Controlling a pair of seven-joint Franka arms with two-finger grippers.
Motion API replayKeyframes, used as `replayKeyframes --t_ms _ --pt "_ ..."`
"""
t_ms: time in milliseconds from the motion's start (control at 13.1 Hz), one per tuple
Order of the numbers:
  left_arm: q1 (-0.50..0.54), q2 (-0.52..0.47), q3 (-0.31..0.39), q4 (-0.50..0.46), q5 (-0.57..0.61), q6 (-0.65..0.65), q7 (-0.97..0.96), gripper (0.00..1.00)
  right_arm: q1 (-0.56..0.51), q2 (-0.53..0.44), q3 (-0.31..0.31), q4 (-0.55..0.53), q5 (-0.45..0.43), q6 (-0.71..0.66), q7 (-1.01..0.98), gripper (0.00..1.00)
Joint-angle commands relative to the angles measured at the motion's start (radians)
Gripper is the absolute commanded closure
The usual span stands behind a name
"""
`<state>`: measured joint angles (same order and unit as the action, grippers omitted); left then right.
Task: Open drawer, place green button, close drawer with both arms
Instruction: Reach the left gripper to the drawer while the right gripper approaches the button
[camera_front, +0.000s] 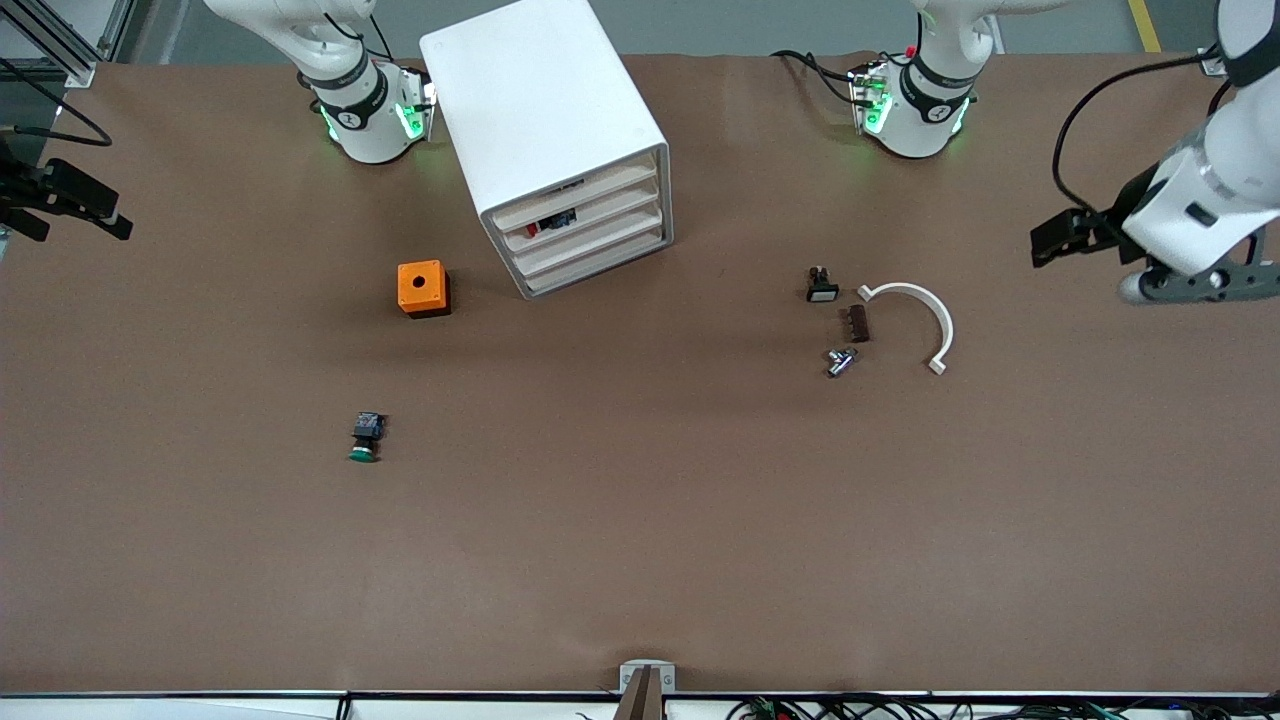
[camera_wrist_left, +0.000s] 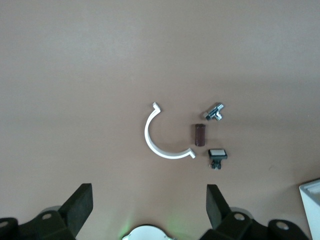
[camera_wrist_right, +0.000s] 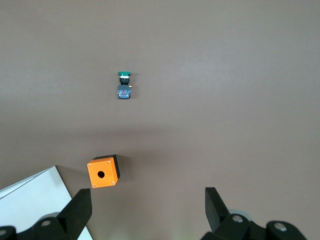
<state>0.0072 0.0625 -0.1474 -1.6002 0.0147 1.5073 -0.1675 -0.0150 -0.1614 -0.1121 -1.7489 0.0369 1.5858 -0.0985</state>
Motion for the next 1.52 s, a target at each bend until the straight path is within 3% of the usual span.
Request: replayKeyframes --t_ms 0,457,762,914,1143,1448 --pt "-0.016 0.080 -0.023 0.032 -0.042 0.031 -0.165 0.00 -0.023 -0.027 0.014 -0.023 0.014 0.006 0.013 0.00" --pt "-0.096 0.243 -0.046 0.034 -0.061 0.210 -0.424 0.00 -0.020 -0.013 0.015 0.029 -0.018 0.010 0.002 0.00" --pt "-0.193 0.370 -0.047 0.039 -0.061 0.248 -0.648 0.00 -0.028 0.034 0.017 0.083 -0.037 0.002 -0.032 0.00" --pt "-0.252 0.439 -0.047 0.075 -0.071 0.261 -0.769 0.00 -0.020 0.088 0.019 0.095 -0.040 0.010 -0.032 0.00" --pt "-0.329 0.537 -0.047 0.132 -0.136 0.261 -1.013 0.00 -0.025 0.282 0.019 0.164 -0.037 0.017 -0.035 0.00" --pt "-0.436 0.614 -0.047 0.141 -0.195 0.261 -1.376 0.00 -0.020 0.350 0.015 0.158 -0.043 0.071 -0.021 0.00"
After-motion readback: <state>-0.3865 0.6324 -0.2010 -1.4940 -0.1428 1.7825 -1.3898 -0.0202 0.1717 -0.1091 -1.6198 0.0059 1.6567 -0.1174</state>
